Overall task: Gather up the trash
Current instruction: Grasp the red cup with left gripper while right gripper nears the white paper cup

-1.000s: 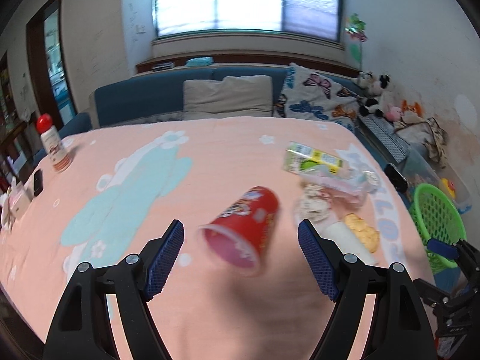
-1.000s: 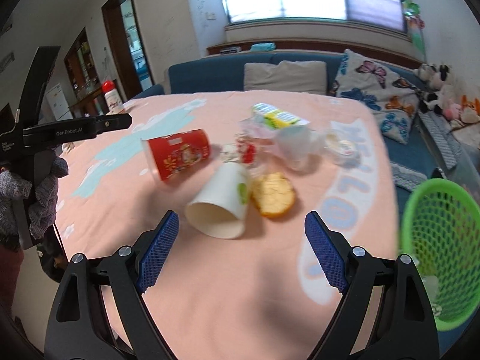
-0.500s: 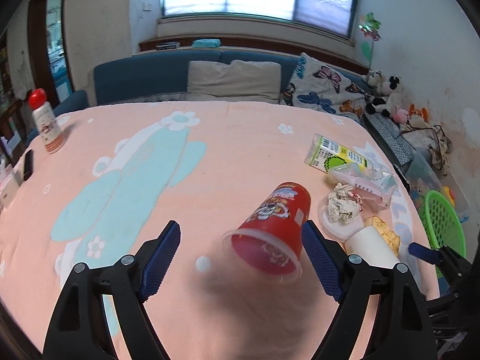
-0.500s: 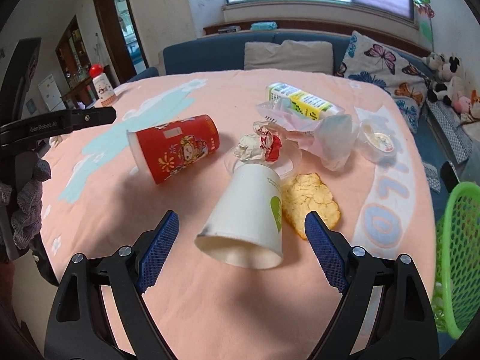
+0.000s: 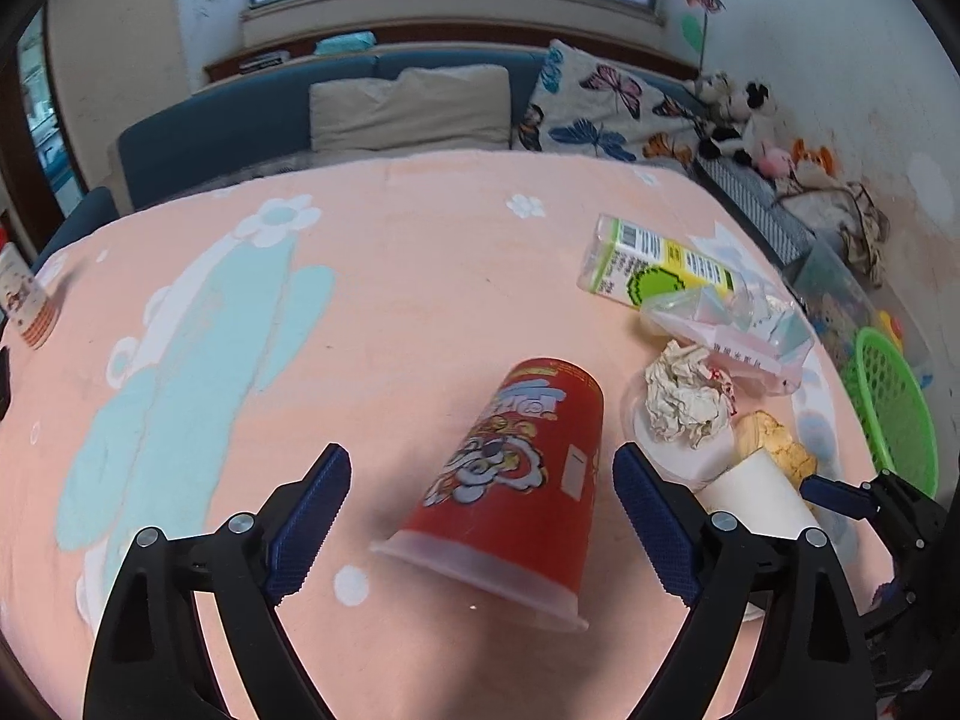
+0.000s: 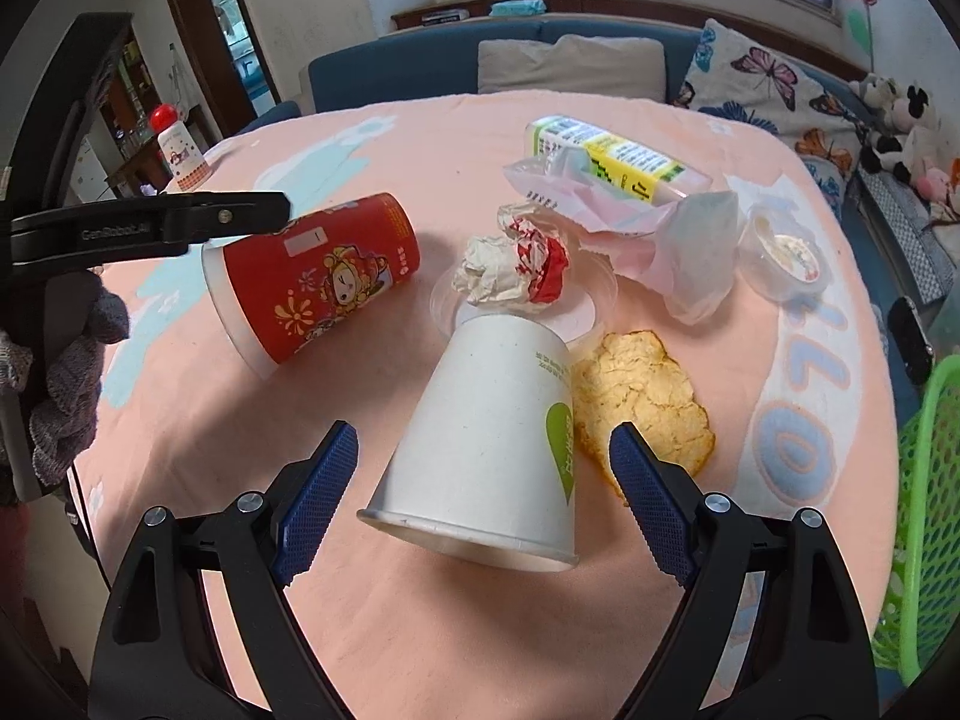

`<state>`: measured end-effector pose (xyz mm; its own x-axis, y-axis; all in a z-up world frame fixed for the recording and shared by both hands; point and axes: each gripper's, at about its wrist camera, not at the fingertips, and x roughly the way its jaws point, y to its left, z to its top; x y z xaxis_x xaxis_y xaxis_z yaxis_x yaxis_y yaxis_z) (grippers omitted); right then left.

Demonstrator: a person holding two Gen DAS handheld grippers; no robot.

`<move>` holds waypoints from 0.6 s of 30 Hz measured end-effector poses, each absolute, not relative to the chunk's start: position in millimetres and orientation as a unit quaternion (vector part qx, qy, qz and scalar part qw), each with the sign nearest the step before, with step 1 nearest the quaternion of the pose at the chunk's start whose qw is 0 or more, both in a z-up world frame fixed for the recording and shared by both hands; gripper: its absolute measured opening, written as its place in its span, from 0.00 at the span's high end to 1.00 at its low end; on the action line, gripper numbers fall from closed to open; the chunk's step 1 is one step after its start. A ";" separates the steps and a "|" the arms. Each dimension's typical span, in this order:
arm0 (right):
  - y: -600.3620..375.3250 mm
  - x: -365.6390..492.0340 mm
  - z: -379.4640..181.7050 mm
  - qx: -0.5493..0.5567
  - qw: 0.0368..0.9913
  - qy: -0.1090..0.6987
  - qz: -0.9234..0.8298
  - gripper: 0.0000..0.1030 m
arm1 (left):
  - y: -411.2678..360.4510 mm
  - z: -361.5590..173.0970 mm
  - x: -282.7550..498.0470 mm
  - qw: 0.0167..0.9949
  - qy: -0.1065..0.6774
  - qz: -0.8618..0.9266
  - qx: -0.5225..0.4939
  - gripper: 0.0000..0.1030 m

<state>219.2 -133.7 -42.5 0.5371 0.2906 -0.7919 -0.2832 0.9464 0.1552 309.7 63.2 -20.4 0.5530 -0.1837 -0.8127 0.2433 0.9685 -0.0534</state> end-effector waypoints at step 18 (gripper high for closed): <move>-132.2 215.4 -48.0 0.021 0.860 0.473 0.190 0.37 | 34.3 -61.7 337.4 0.849 0.503 -0.135 0.089 0.21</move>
